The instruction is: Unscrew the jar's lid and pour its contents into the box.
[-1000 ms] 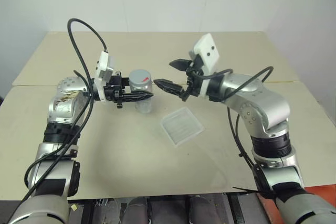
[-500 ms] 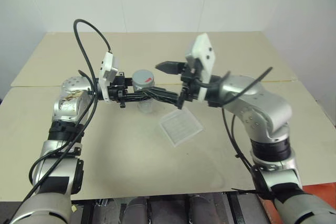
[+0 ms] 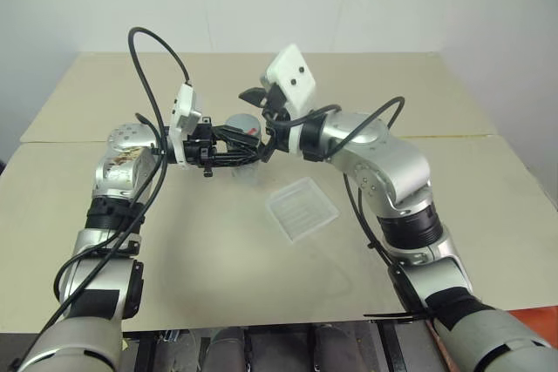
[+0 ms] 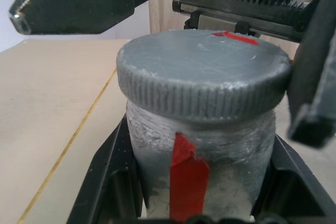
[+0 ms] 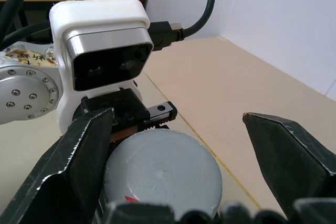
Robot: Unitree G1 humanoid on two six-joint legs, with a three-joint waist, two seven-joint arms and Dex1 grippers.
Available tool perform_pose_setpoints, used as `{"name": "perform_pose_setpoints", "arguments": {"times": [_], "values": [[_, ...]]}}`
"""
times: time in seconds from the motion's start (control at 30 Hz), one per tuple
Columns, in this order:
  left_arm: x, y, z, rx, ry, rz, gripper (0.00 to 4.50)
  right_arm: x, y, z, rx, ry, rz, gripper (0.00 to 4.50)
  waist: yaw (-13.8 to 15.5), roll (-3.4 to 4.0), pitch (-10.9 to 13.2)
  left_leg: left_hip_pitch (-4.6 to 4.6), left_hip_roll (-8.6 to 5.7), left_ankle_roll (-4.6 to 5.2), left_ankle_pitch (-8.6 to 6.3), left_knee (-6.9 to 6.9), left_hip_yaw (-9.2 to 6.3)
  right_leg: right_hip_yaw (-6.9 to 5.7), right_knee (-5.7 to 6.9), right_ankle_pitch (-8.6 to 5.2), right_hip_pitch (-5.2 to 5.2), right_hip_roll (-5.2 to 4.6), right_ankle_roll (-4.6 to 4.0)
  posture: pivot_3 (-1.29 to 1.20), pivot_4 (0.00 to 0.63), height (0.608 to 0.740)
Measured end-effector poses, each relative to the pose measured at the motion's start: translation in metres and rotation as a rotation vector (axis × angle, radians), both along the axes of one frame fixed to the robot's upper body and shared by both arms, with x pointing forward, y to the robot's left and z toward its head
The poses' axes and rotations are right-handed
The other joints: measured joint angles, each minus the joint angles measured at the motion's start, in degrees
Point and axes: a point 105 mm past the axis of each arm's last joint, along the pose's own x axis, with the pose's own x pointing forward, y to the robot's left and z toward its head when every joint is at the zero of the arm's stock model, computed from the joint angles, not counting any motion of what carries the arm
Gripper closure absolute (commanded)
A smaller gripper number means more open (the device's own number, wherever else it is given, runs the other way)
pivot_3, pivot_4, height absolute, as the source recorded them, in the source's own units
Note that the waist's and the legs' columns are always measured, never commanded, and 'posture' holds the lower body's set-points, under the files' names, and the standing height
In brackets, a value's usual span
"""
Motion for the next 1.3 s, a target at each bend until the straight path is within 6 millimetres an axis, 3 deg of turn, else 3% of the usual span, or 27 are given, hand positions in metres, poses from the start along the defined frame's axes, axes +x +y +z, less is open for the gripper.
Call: {"name": "perform_pose_setpoints", "arguments": {"times": [0.23,0.53,0.7,1.03,1.3], "values": [[0.000,0.001,0.000,0.003,0.000,0.004,2.48,-0.001,-0.003,-0.001,0.003,-0.001,-0.002,0.04,0.0,0.00,0.0,0.00,0.00,0.00,0.00,0.00,0.00,0.00,0.00,0.00,0.00,0.00,0.00,0.00,0.150,0.740],[0.001,0.007,-0.004,0.006,0.014,0.033,2.48,-0.008,-0.023,-0.007,-0.011,-0.013,-0.004,0.04,0.0,0.00,0.0,0.00,0.01,0.01,-0.01,0.00,-0.01,0.00,0.00,0.00,0.00,0.00,0.00,0.00,0.150,0.740],[-0.002,0.013,-0.004,0.015,0.008,0.040,2.48,0.007,-0.055,-0.007,0.008,-0.001,-0.119,0.04,0.1,0.00,0.0,0.00,0.00,0.02,-0.01,0.00,0.00,0.00,-0.01,0.00,0.01,0.00,0.00,0.00,0.150,0.740],[-0.002,0.014,-0.002,0.011,0.010,0.042,2.48,0.008,-0.063,-0.013,0.006,0.020,-0.134,0.04,0.1,0.00,0.0,0.00,0.00,0.03,-0.02,0.00,0.00,0.01,-0.01,0.00,0.01,0.00,0.00,0.00,0.150,0.740],[-0.001,0.010,-0.004,-0.001,0.016,0.039,2.48,-0.016,-0.047,0.018,0.108,-0.025,0.038,0.04,0.1,0.00,0.0,0.02,0.01,0.07,-0.04,0.00,-0.01,0.01,0.01,0.00,0.01,0.01,0.00,0.00,0.150,0.740]]}}
